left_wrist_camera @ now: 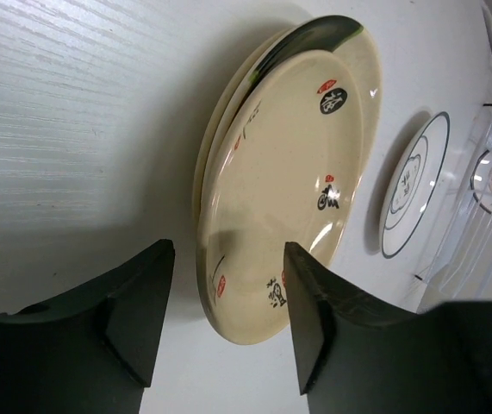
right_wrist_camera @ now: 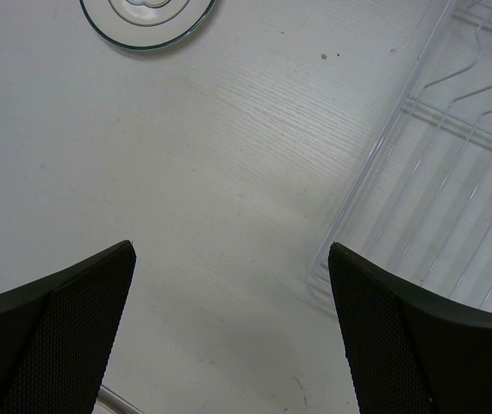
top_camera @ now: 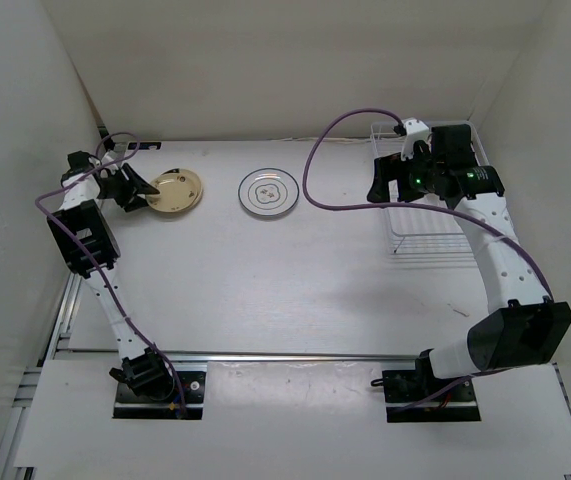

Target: Unload the plates from the dish rack

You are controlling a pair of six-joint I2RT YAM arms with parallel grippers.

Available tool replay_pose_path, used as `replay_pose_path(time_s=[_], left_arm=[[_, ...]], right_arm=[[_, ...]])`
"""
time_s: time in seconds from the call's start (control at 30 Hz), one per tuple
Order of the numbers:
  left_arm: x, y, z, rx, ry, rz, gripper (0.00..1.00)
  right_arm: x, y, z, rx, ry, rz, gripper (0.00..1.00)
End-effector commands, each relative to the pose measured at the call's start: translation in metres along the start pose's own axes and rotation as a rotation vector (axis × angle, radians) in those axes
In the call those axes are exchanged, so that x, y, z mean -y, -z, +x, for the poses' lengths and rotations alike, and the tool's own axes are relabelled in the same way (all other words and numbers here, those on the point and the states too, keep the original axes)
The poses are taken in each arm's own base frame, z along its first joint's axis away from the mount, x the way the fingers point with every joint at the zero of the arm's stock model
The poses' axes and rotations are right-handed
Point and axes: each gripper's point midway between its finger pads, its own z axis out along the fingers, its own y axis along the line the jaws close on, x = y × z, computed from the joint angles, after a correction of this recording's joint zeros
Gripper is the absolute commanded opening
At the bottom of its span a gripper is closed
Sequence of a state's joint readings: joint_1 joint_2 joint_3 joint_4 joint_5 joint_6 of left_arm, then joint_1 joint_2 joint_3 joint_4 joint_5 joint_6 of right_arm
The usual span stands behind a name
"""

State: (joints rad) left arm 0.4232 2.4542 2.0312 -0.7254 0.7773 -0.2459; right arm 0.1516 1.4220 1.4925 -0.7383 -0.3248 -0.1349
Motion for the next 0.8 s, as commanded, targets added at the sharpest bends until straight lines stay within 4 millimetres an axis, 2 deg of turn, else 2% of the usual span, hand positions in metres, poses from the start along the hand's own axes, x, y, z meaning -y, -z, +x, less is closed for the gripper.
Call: replay_pose_path(time_s=[0.0, 0.03, 0.17, 0.37, 0.5, 0.57, 0.6, 0.63, 0.67, 0.7, 0.73, 0.77], left_arm=[[0.033, 0.026, -0.022, 0.07, -0.076, 0.029, 0.65], [0.033, 0.027, -0.02, 0.072, -0.075, 0.018, 0.7], [0.036, 0.038, -0.027, 0.107, -0.102, -0.028, 0.73], [0.034, 0.034, -0.025, 0.116, -0.126, -0.119, 0.75], [0.055, 0.046, -0.025, 0.146, -0.178, -0.166, 0.75], [0.056, 0.051, -0.023, 0.158, -0.185, -0.218, 0.75], [0.058, 0.058, -0.024, 0.174, -0.191, -0.236, 0.75], [0.076, 0.071, -0.029, 0.213, -0.224, -0.24, 0.75], [0.078, 0.08, -0.03, 0.234, -0.229, -0.268, 0.75], [0.097, 0.095, -0.03, 0.266, -0.267, -0.263, 0.75], [0.106, 0.105, -0.03, 0.285, -0.28, -0.257, 0.75], [0.118, 0.111, -0.028, 0.3, -0.299, -0.254, 0.75]], right_arm=[[-0.007, 0.01, -0.022, 0.069, 0.031, -0.027, 0.95], [-0.008, 0.012, -0.021, 0.07, 0.031, -0.027, 0.95], [-0.011, 0.014, -0.016, 0.069, 0.03, -0.037, 0.97], [-0.015, 0.018, -0.01, 0.07, 0.031, -0.046, 0.97], [-0.016, 0.02, -0.006, 0.063, 0.028, -0.047, 0.97], [-0.016, 0.024, -0.008, 0.071, 0.032, -0.035, 0.97], [-0.012, 0.021, -0.005, 0.066, 0.03, -0.017, 0.97], [0.001, 0.022, -0.008, 0.073, 0.034, 0.055, 0.97], [0.012, 0.02, -0.005, 0.067, 0.032, 0.111, 0.97], [0.023, 0.021, -0.012, 0.09, 0.027, 0.174, 0.97], [0.033, 0.023, -0.014, 0.098, 0.028, 0.232, 0.97], [0.052, 0.025, -0.014, 0.096, 0.012, 0.307, 0.98]])
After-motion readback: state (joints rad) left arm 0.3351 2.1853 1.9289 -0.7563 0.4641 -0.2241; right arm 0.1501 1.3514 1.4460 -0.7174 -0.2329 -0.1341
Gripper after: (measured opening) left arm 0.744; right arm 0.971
